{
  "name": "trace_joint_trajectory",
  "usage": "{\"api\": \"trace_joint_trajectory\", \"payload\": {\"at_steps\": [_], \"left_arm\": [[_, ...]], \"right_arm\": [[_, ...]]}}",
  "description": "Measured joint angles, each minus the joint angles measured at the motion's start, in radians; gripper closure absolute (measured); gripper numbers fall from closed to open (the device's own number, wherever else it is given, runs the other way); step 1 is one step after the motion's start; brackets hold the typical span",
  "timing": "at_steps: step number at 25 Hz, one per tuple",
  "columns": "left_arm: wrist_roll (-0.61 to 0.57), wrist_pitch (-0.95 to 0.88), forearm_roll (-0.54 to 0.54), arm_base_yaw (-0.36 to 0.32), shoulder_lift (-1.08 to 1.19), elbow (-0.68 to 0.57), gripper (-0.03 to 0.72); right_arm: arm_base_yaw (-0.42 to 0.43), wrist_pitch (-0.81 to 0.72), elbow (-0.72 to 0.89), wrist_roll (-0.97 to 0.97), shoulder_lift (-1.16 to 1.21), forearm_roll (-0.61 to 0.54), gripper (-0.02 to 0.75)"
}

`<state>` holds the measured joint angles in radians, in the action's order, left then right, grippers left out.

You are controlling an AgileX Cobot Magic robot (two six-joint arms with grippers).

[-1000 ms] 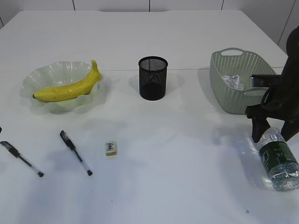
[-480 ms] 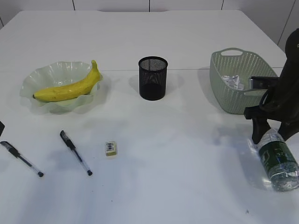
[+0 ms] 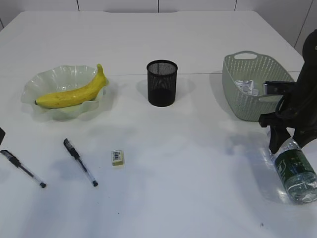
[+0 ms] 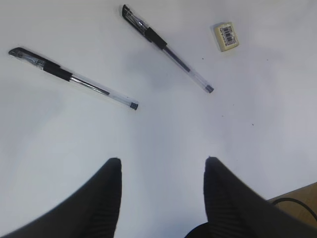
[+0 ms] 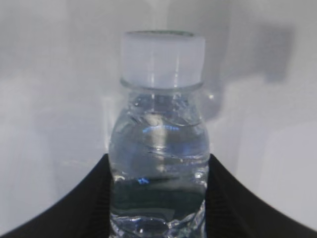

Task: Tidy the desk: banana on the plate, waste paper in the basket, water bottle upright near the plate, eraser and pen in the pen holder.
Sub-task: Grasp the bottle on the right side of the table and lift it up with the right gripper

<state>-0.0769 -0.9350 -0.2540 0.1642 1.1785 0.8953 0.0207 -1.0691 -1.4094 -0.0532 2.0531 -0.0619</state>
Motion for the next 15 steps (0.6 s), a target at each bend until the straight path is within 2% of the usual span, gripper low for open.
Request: {"api": "trace_joint_trajectory", "payload": {"at_steps": [8, 15], "left_arm": [[0.000, 0.002, -0.002, 0.000, 0.000, 0.000, 0.312], [0.000, 0.002, -0.002, 0.000, 0.000, 0.000, 0.312]], "right_arm": [[0.000, -0.007, 0.033, -0.010, -0.156, -0.010, 0.388], [-0.002, 0.100, 0.277, -0.064, -0.427, -0.084, 0.388]]}}
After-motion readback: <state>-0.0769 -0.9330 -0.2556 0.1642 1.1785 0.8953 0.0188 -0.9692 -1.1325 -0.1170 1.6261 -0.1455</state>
